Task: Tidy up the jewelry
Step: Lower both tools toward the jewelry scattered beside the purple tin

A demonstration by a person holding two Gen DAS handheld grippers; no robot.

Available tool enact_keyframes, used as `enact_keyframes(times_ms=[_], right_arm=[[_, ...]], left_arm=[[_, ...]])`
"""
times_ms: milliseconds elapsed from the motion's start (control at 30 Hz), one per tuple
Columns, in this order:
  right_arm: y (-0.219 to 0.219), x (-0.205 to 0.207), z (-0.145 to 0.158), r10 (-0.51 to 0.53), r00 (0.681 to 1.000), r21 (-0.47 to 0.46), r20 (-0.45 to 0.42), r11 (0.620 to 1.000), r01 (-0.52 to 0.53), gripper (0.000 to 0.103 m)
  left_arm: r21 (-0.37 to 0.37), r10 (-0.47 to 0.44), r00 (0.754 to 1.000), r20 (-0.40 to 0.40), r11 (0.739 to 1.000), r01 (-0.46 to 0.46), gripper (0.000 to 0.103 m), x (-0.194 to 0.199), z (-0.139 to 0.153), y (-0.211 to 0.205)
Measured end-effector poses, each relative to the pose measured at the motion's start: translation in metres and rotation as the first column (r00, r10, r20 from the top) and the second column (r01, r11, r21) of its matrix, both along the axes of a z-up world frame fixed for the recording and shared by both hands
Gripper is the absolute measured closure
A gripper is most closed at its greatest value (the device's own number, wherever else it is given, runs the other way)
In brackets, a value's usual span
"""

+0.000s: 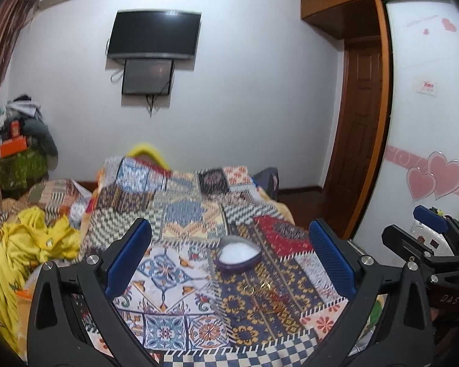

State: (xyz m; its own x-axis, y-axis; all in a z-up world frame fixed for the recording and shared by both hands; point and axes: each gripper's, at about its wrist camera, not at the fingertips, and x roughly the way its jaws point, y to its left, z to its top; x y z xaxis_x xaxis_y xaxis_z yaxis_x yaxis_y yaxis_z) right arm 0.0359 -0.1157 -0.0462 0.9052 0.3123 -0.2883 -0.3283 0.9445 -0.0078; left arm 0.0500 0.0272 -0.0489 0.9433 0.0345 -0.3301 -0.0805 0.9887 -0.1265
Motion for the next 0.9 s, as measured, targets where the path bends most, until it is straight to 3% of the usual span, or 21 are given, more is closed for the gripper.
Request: enact_keyframes(times_ms=[200, 333, 567, 733, 900], right_arm=[[-0.002, 0.015, -0.021, -0.004, 0.997, -0.011, -0.078, 1.0, 0.004, 0.003], [0.001, 0.025, -0.033, 0.014, 0.99, -0.03, -0.144, 0.999, -0.019, 0.022], [0.004, 0.042, -0.07, 0.057, 0.958, -0.06, -0.28, 0.995, -0.076, 0.049], [0.004, 0.053, -0.095, 0.084, 0.925, -0.058, -0.371, 0.992, -0.114, 0.06], [0.0, 0.062, -0.111, 0.09, 0.899, -0.041, -0.428, 0.992, -0.119, 0.06]], left_arm=[[0.005, 0.006, 0.991, -0.134, 1.0, -0.005, 0.015, 0.027, -0.032, 0.011], [-0.016, -0.024, 0.97, -0.24, 1.0, 0.021, 0.024, 0.044, -0.061, 0.012], [-0.047, -0.08, 0.907, -0.412, 0.997, 0.067, 0.046, 0.071, -0.11, 0.009], [-0.046, -0.122, 0.878, -0.463, 0.993, 0.113, 0.048, 0.078, -0.131, -0.002], [-0.078, -0.177, 0.85, -0.495, 0.984, 0.16, 0.05, 0.086, -0.144, -0.01]])
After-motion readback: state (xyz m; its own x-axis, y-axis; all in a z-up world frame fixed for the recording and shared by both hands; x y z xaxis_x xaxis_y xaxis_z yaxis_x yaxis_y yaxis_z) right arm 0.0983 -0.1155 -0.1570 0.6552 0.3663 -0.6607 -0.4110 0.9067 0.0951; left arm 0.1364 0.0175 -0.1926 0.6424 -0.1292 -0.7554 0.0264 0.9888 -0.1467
